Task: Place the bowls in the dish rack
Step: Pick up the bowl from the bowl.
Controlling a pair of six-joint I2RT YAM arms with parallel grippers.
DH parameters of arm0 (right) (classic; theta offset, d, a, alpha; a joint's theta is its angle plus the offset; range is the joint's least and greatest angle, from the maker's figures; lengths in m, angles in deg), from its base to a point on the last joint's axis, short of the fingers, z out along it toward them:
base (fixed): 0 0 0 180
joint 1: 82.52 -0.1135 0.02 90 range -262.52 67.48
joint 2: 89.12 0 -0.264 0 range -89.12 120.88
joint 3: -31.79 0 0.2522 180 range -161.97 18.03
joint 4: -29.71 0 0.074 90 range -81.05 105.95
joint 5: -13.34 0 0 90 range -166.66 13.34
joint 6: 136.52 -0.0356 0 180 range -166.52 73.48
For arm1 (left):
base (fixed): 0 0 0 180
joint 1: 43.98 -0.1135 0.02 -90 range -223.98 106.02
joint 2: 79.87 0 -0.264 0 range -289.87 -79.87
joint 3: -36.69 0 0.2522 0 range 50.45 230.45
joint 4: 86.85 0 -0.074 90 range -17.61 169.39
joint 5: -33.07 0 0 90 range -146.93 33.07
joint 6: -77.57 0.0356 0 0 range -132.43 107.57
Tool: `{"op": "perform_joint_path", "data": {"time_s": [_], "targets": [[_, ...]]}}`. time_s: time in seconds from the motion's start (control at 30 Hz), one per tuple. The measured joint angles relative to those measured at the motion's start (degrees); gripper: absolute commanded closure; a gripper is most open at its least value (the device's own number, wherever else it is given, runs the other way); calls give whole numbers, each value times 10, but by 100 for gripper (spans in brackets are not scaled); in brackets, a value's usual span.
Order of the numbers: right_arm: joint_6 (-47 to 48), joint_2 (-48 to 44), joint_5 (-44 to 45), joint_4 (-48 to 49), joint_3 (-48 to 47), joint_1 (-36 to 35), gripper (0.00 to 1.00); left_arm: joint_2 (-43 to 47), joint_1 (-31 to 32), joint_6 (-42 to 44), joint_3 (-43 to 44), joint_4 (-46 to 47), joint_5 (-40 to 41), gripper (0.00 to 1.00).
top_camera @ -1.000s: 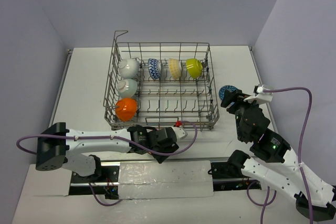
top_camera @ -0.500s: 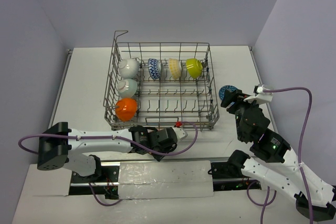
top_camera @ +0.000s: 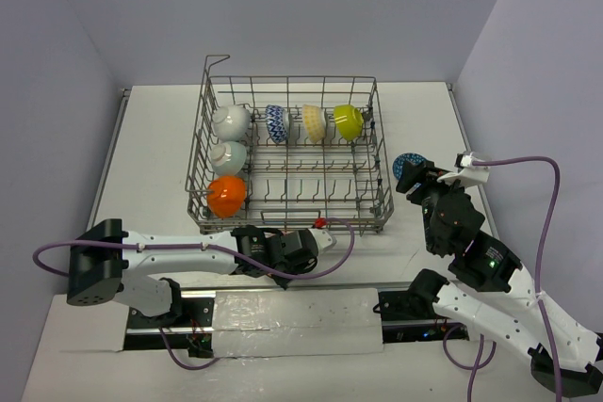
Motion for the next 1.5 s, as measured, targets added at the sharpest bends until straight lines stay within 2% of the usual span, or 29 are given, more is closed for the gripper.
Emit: {"op": "perform_joint_path", "data": {"time_s": [0.47, 0.6, 0.87, 1.0, 1.5], "targets": [[0, 0, 0, -1, 0, 0, 31, 0, 3, -12, 13, -19, 14, 80], [0, 0, 0, -1, 0, 0, 31, 0, 3, -13, 19, -26, 19, 88], [-2, 0, 0, -3, 0, 0, 31, 0, 3, -14, 30, -32, 34, 93], [-2, 0, 0, -4, 0, 0, 31, 0, 3, -14, 33, -38, 35, 100], [-2, 2, 0, -4, 0, 0, 31, 0, 3, -17, 51, -68, 43, 100]]}}
